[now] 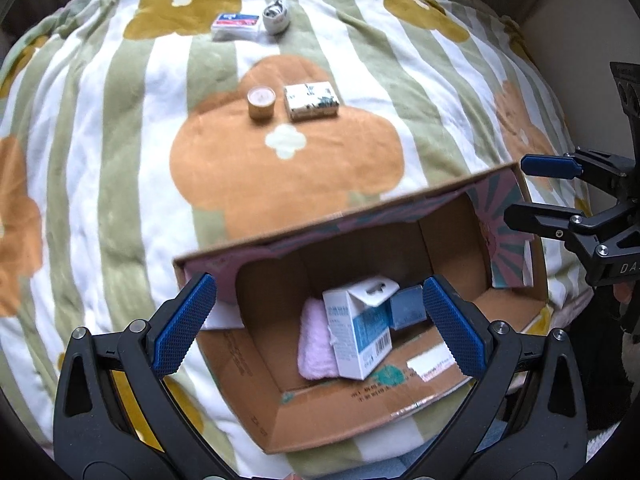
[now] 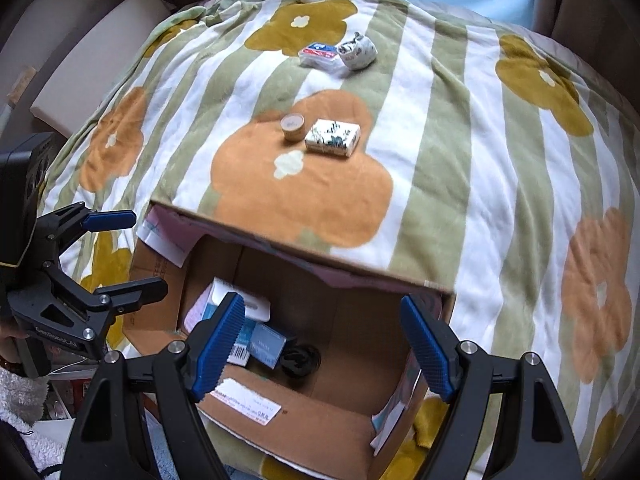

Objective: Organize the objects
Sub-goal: 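Open the left tool releasing the SUPER DEER box while the right tool drops the black jar inside, then move both tools from the cardboard box over the beige tin and tissue pack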

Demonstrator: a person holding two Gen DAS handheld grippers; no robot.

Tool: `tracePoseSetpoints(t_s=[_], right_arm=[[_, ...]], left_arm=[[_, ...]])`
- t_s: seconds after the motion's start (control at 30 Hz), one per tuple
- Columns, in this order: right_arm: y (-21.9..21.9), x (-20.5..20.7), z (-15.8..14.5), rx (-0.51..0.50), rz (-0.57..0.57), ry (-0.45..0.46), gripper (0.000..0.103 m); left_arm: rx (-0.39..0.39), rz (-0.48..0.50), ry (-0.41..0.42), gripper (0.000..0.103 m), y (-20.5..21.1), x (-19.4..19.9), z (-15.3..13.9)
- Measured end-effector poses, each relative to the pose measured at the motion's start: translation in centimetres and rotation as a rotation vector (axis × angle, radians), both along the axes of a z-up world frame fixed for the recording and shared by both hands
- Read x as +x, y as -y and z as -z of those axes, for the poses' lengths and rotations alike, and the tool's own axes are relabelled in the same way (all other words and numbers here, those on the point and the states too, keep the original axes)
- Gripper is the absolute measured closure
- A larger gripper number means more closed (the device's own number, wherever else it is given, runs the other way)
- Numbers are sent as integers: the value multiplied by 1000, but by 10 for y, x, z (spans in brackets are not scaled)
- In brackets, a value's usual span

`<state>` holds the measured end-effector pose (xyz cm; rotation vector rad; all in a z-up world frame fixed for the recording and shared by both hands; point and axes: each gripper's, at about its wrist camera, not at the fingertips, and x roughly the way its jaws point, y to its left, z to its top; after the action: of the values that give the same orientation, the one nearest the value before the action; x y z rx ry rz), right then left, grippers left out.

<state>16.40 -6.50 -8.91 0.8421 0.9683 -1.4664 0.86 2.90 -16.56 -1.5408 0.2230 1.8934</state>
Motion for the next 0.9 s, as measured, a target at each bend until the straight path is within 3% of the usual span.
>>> tracePoseSetpoints(t_s=[0.9], right_arm=[[87,-18,-26,-64,-186,-8,27]], left_arm=[[-13,49,-97,0,-18,-96,-2]])
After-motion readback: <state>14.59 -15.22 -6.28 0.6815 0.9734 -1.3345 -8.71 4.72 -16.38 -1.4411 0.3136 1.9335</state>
